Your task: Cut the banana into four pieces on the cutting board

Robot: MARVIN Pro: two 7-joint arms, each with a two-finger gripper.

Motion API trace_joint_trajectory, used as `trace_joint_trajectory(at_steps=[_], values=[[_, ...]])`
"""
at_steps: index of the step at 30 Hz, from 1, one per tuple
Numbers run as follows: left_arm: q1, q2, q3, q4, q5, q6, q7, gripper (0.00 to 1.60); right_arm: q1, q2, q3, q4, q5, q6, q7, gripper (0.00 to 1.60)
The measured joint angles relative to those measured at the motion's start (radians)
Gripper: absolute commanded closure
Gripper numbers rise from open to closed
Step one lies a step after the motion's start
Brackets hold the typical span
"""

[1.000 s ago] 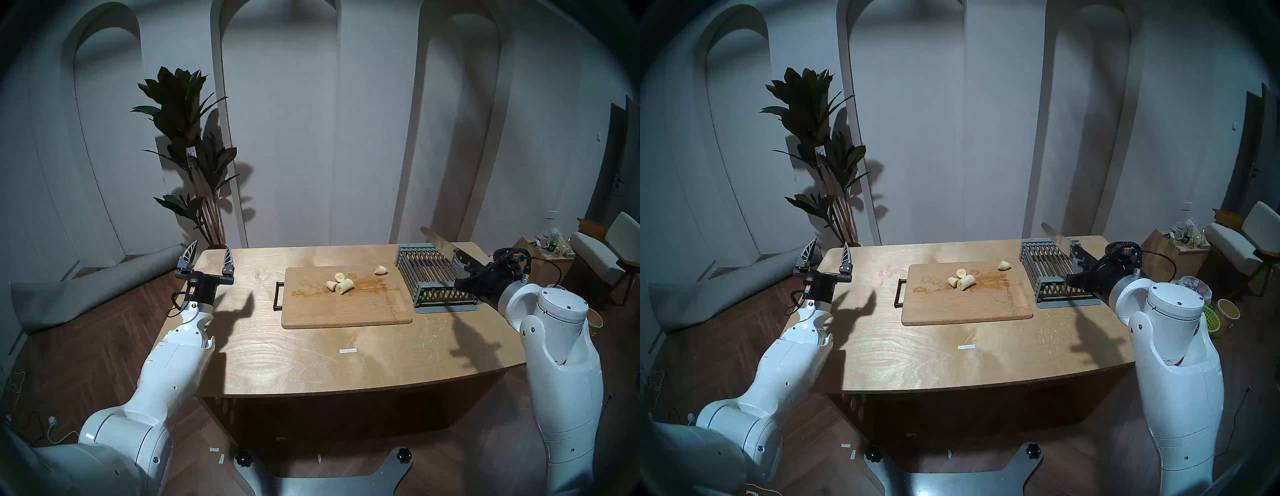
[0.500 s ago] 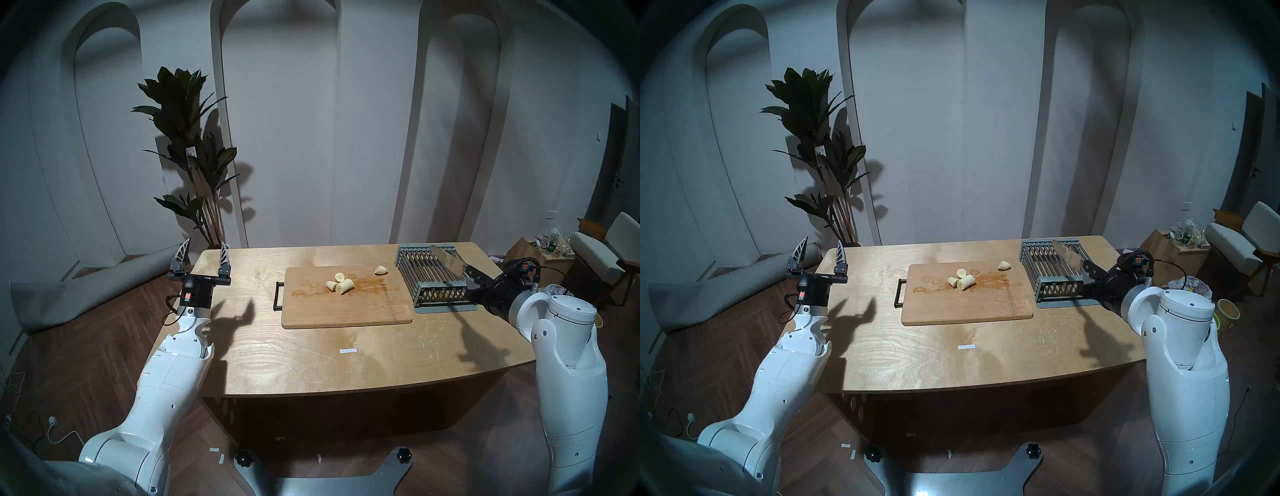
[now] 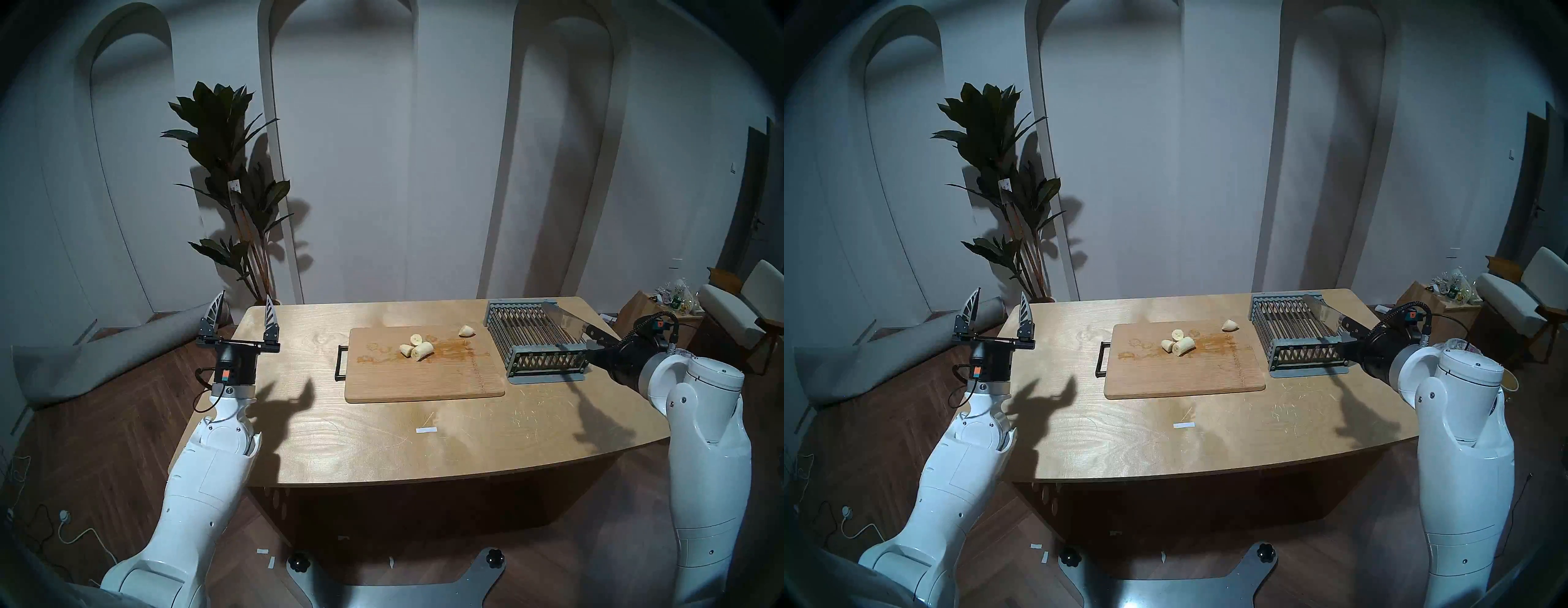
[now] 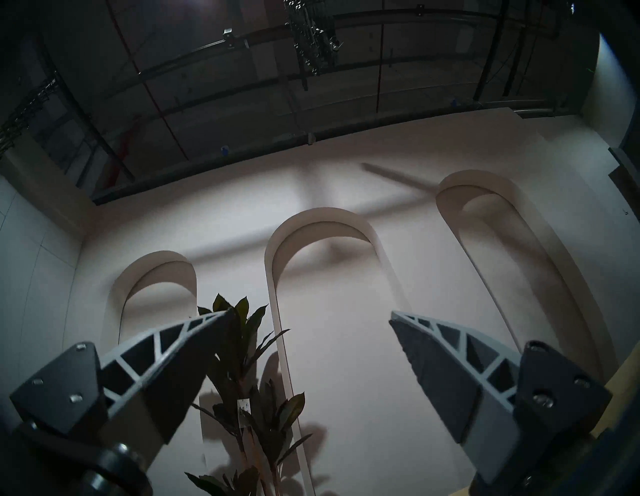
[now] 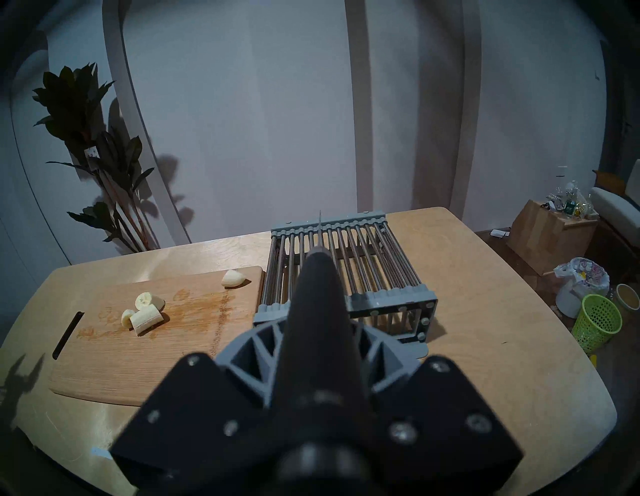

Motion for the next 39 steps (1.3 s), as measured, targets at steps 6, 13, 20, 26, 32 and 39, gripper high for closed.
trace_joint_trajectory(at_steps=[6, 13, 20, 26, 32, 39], values=[[-0.037, 0.008, 0.002, -0.075, 0.08, 0.073, -0.006, 0.0, 0.008, -0.006, 0.001, 0.0, 0.01, 0.017, 0.003, 1.6], [-0.068, 0.008, 0.009, -0.126, 0.192, 0.217, -0.032, 0.95, 0.011, -0.017, 0.005, -0.007, 0.021, 0.032, 0.009, 1.6], [-0.09, -0.024, -0.015, -0.084, 0.263, 0.365, -0.059, 0.0, 0.011, -0.027, 0.014, -0.019, 0.027, 0.033, 0.013, 1.6], [-0.109, -0.055, -0.043, -0.066, 0.285, 0.49, -0.088, 0.0, 0.01, -0.033, 0.02, -0.03, 0.027, 0.031, 0.016, 1.6], [-0.126, -0.088, -0.07, -0.094, 0.29, 0.615, -0.118, 0.0, 0.009, -0.038, 0.022, -0.034, 0.027, 0.03, 0.018, 1.6], [-0.131, -0.123, -0.092, -0.158, 0.303, 0.765, -0.155, 0.0, 0.008, -0.043, 0.024, -0.042, 0.023, 0.026, 0.017, 1.6]])
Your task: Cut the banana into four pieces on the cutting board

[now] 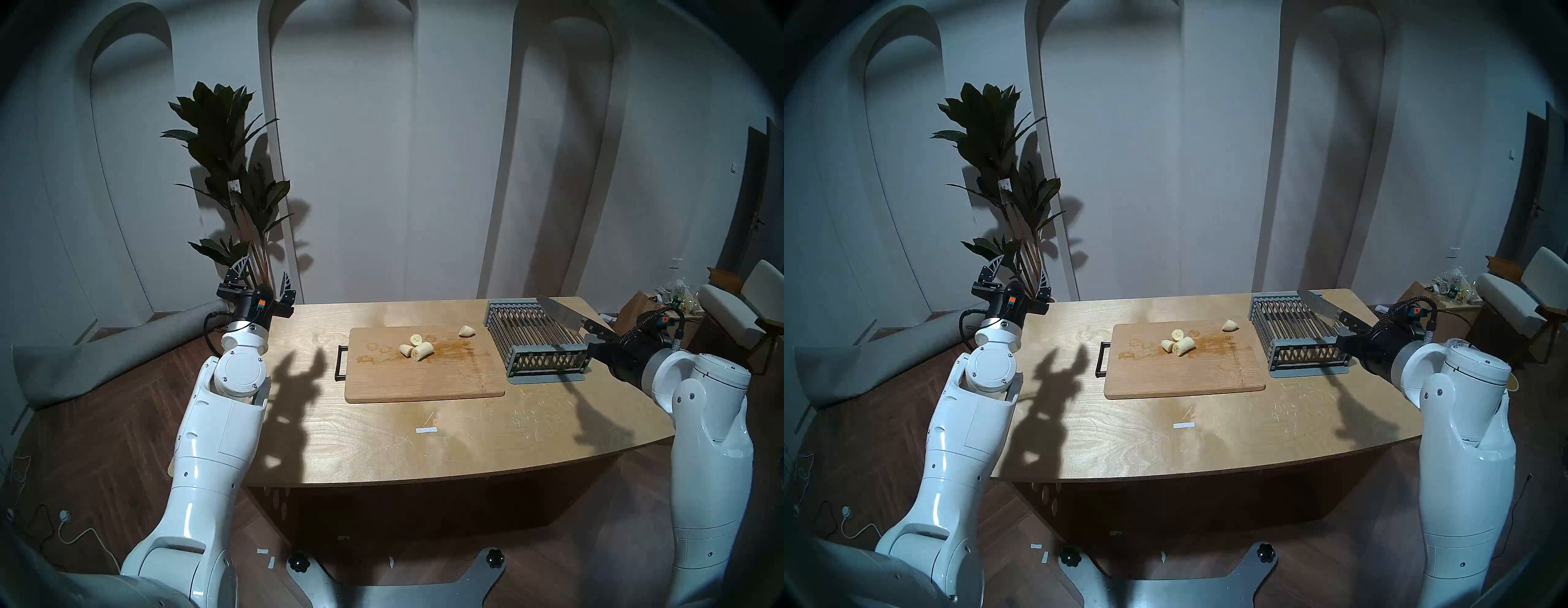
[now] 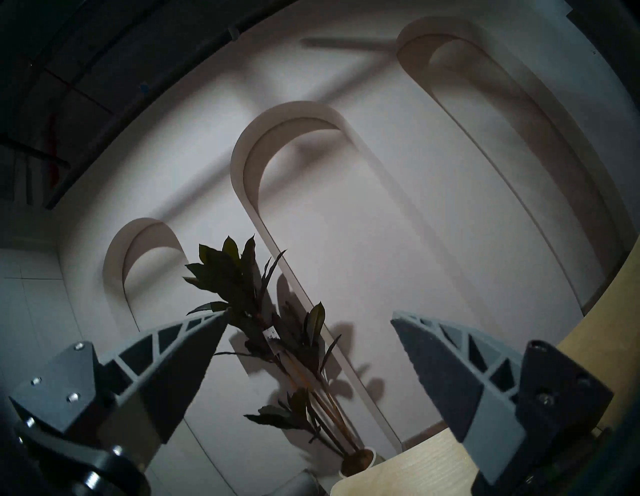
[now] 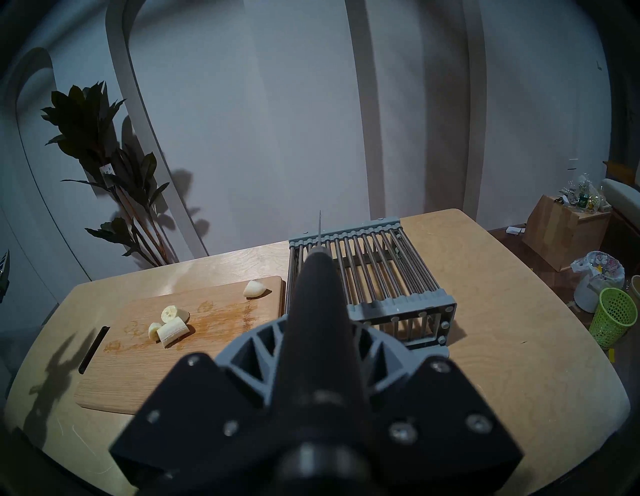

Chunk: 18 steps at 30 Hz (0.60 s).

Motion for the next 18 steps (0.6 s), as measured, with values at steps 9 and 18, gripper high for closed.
trace_joint_trajectory(at_steps=[9, 18], values=[[-0.002, -0.052, -0.041, -0.055, -0.022, 0.192, -0.063, 0.0, -0.006, -0.006, 0.004, -0.013, -0.026, -0.008, -0.014, 1.6], [-0.003, -0.071, -0.05, -0.072, -0.046, 0.266, -0.089, 0.0, -0.01, -0.02, 0.013, -0.018, -0.031, -0.006, -0.018, 1.6]])
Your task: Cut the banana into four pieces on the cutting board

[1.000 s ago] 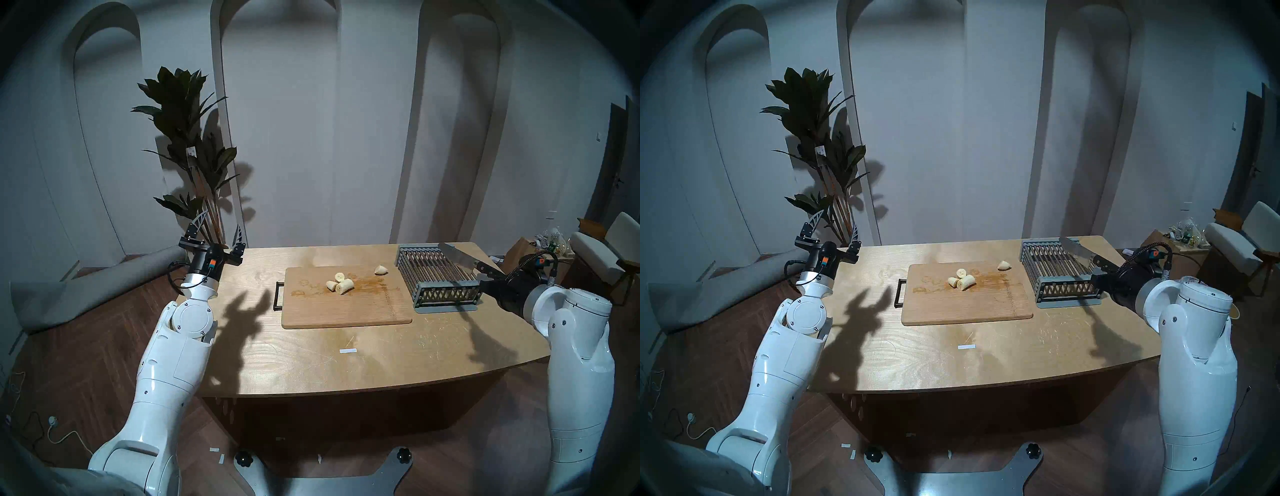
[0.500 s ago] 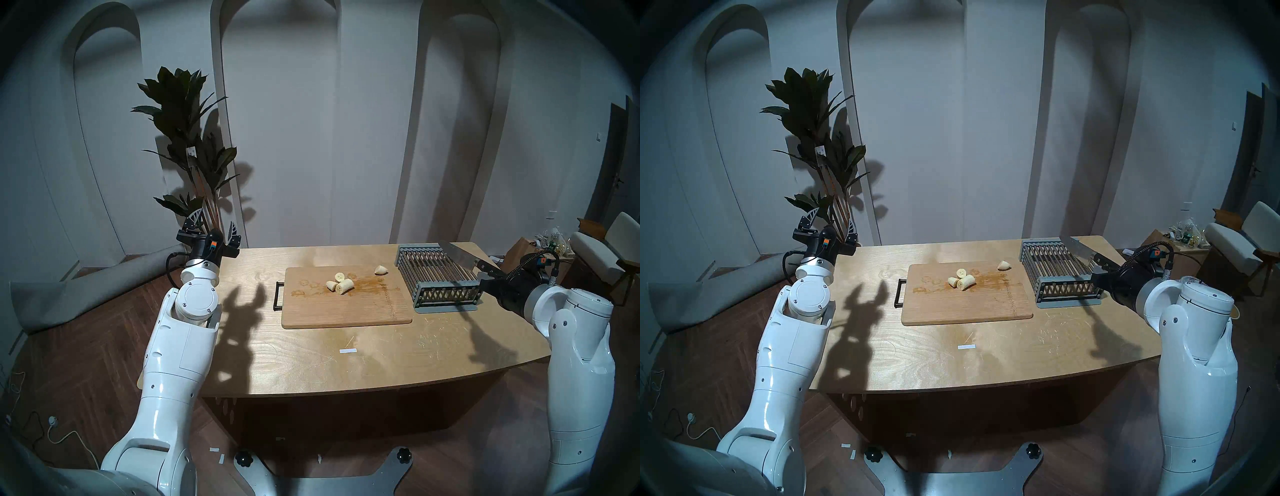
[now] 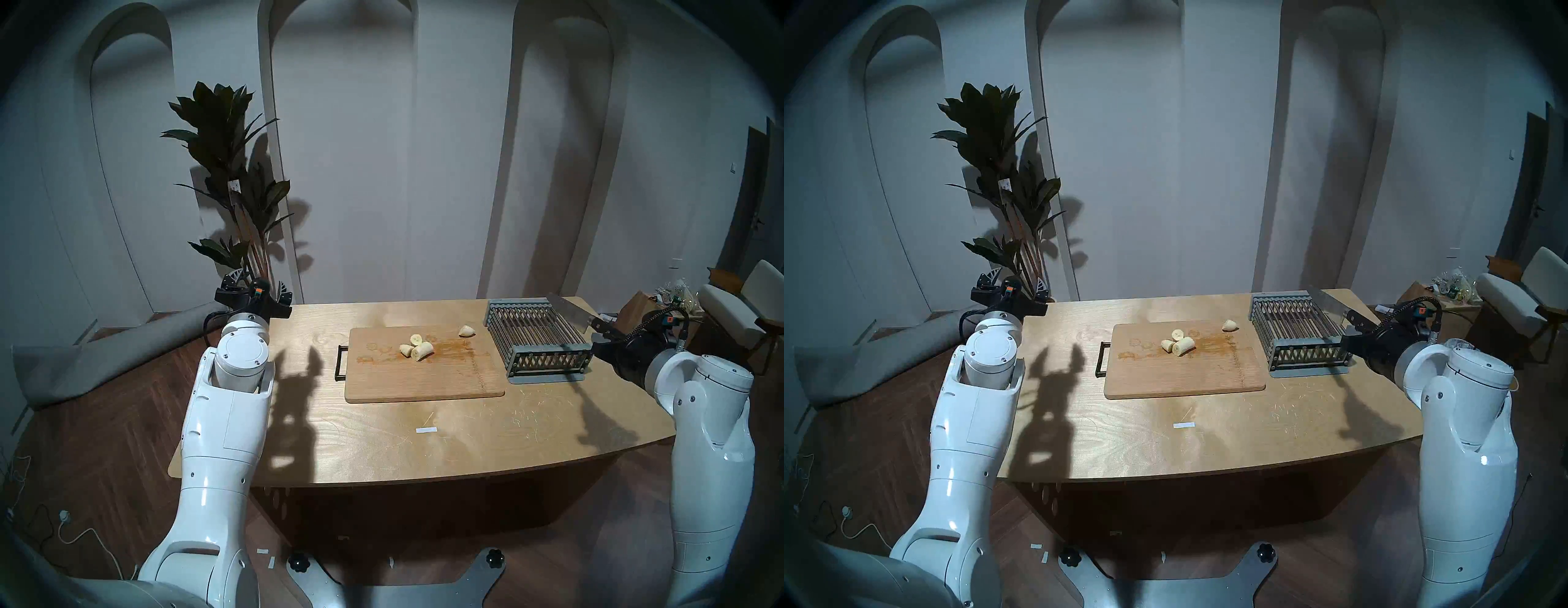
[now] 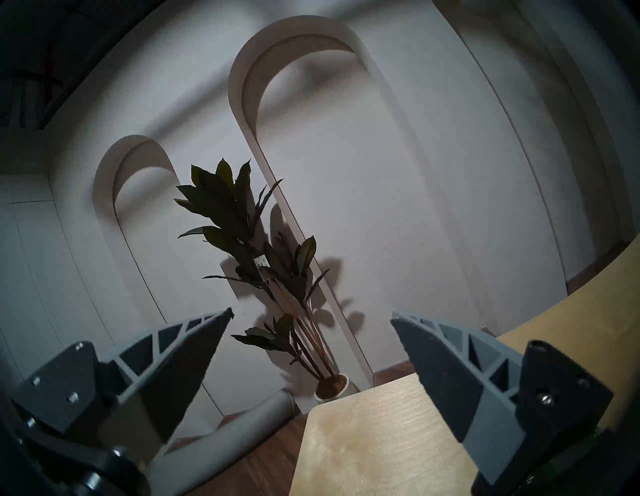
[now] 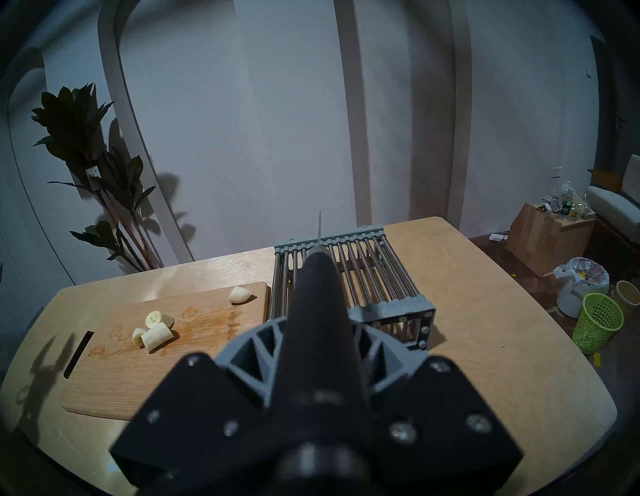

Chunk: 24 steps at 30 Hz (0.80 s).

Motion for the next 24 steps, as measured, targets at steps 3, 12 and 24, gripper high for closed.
trace_joint_trajectory(at_steps=[3, 12, 24], values=[[0.0, -0.002, 0.0, -0.003, -0.003, 0.008, -0.005, 0.0, 0.003, -0.008, 0.007, 0.001, 0.015, 0.017, 0.0, 1.6], [-0.001, -0.004, 0.0, -0.007, -0.007, 0.014, -0.009, 0.0, 0.04, -0.028, 0.027, 0.075, 0.086, 0.047, -0.035, 1.6], [-0.001, -0.001, 0.002, -0.008, 0.001, 0.011, 0.001, 0.0, 0.1, 0.01, -0.015, 0.197, 0.13, 0.047, -0.096, 1.6]])
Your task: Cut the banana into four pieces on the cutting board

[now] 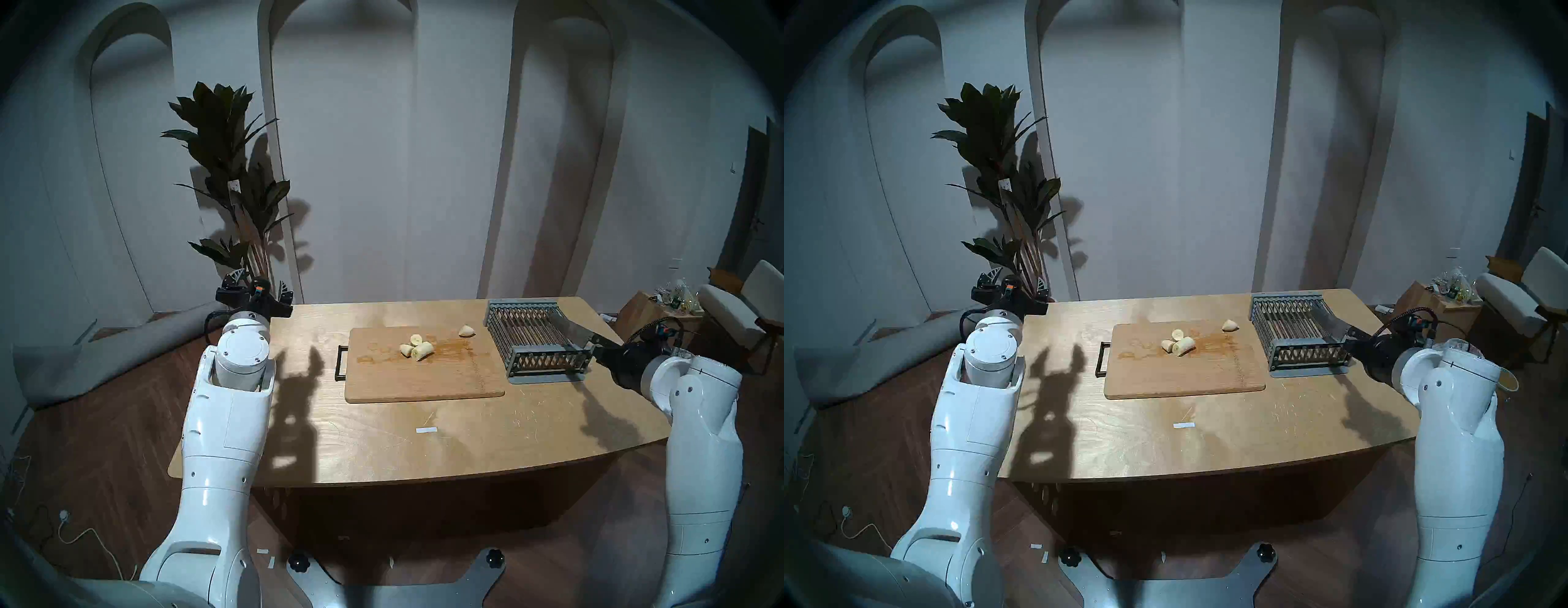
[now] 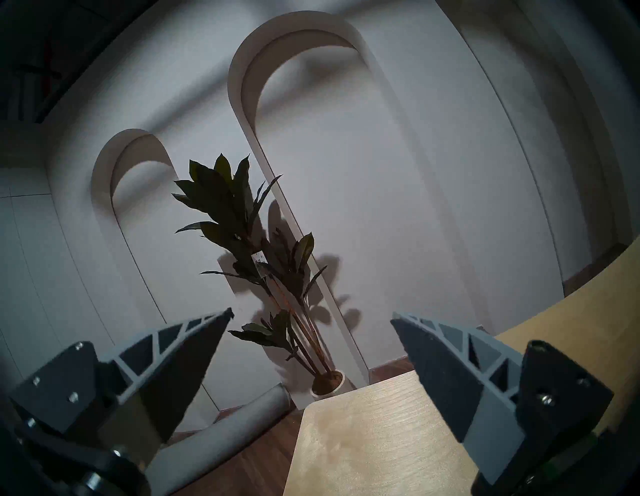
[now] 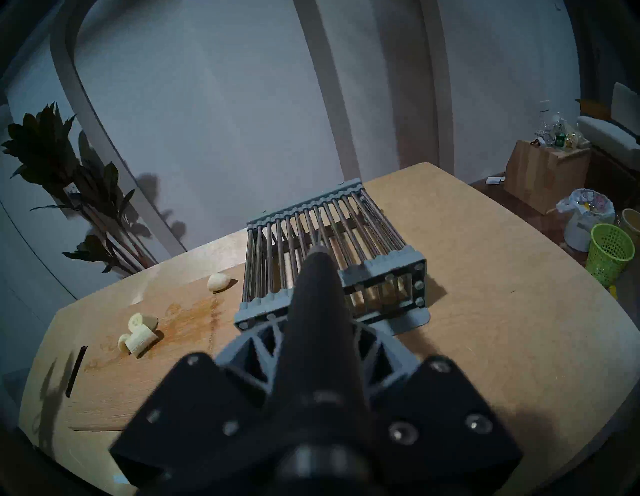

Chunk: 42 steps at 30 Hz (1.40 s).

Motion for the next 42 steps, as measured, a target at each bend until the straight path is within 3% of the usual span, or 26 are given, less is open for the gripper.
trace_joint_trajectory(at_steps=[22, 42], values=[[0.0, 0.003, 0.003, 0.0, 0.003, -0.001, 0.004, 0.0, 0.082, 0.076, -0.083, 0.118, 0.042, 0.0, -0.043, 1.6], [0.0, 0.005, 0.005, -0.001, 0.001, -0.001, 0.006, 0.0, 0.18, 0.192, -0.163, 0.293, 0.066, 0.0, 0.004, 1.6]])
